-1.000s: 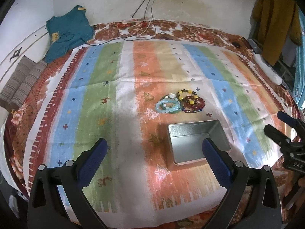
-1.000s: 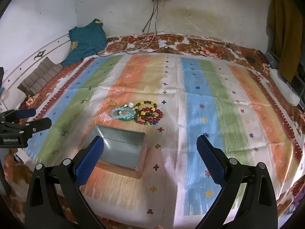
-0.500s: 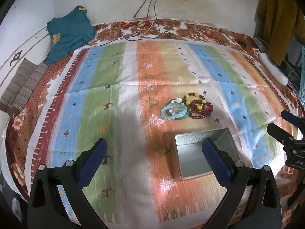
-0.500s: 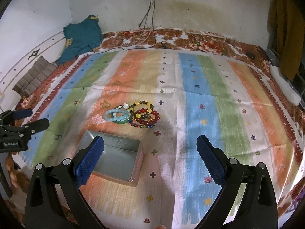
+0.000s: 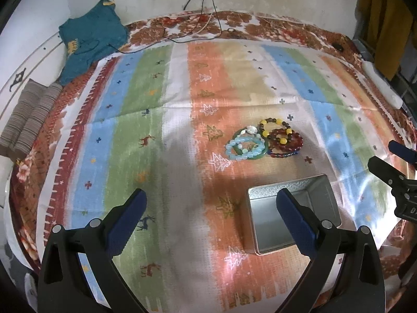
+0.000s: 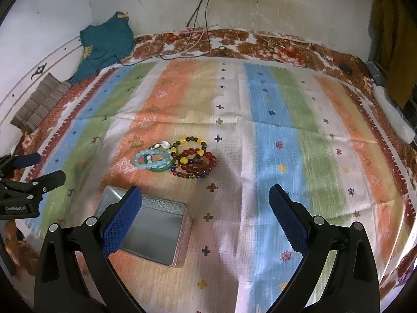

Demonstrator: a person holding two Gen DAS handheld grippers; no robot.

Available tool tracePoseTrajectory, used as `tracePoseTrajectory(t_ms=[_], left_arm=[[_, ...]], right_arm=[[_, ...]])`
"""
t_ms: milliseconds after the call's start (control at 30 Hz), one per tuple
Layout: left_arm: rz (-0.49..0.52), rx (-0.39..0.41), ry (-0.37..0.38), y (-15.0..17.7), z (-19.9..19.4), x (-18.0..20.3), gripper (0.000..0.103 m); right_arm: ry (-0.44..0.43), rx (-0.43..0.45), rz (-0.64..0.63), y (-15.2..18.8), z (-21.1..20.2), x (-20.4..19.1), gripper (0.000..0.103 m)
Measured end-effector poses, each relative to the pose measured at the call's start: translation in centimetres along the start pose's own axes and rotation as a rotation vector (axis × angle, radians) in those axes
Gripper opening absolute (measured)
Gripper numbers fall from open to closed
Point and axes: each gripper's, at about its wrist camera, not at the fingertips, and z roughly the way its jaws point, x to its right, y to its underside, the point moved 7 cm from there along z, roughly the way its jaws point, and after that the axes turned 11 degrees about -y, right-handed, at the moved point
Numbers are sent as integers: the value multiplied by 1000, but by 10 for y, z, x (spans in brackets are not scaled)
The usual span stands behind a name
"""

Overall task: Organize jewelry
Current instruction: 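Move both tools forward past the tin toward the bracelet cluster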

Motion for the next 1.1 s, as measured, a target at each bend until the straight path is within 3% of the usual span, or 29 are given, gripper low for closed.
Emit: tracePoseTrajectory(t_ms=[1100], left_arm=[[49,-106,-42,-30,65,6,97]], right_arm=[[22,-116,-11,-26,64,12,99]])
